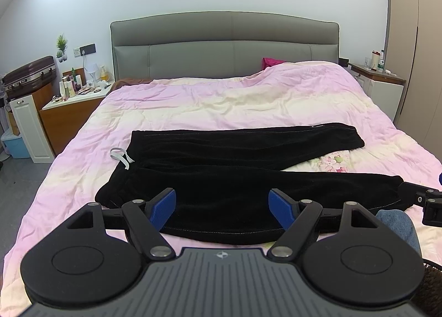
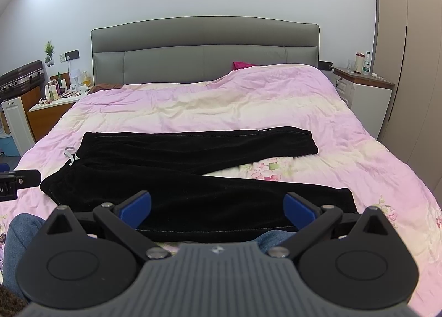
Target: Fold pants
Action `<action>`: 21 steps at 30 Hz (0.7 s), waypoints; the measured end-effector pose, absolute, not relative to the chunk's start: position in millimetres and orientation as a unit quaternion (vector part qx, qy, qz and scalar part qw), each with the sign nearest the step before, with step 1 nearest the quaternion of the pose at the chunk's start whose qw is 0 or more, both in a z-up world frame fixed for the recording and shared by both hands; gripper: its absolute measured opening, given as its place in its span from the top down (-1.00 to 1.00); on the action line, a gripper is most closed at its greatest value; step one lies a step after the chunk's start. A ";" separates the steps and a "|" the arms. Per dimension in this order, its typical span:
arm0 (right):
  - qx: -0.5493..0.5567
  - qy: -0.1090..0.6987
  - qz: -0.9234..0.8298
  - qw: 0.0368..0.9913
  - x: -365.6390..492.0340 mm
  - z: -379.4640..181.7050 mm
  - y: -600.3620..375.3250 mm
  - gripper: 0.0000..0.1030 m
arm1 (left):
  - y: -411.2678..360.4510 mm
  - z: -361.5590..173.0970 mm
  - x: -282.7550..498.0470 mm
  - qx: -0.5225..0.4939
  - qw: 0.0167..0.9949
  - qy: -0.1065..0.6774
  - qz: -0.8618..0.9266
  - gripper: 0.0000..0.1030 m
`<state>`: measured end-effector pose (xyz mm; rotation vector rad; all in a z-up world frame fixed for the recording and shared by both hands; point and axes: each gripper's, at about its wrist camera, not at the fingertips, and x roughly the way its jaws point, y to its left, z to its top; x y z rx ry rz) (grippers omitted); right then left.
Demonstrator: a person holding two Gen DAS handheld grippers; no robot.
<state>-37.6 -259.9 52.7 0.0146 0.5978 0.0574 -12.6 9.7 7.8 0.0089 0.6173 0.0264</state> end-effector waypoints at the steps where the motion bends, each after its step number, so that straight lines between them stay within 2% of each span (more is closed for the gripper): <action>1: 0.007 0.294 0.028 0.955 -37.6 52.9 -259.9 -0.91 | 9.7 7.7 -12.6 0.004 0.953 0.304 0.013 -0.74; 21: 0.009 0.296 0.029 0.955 -36.9 54.0 -259.8 -0.91 | 9.8 9.1 -12.7 0.005 0.953 0.304 0.014 -0.74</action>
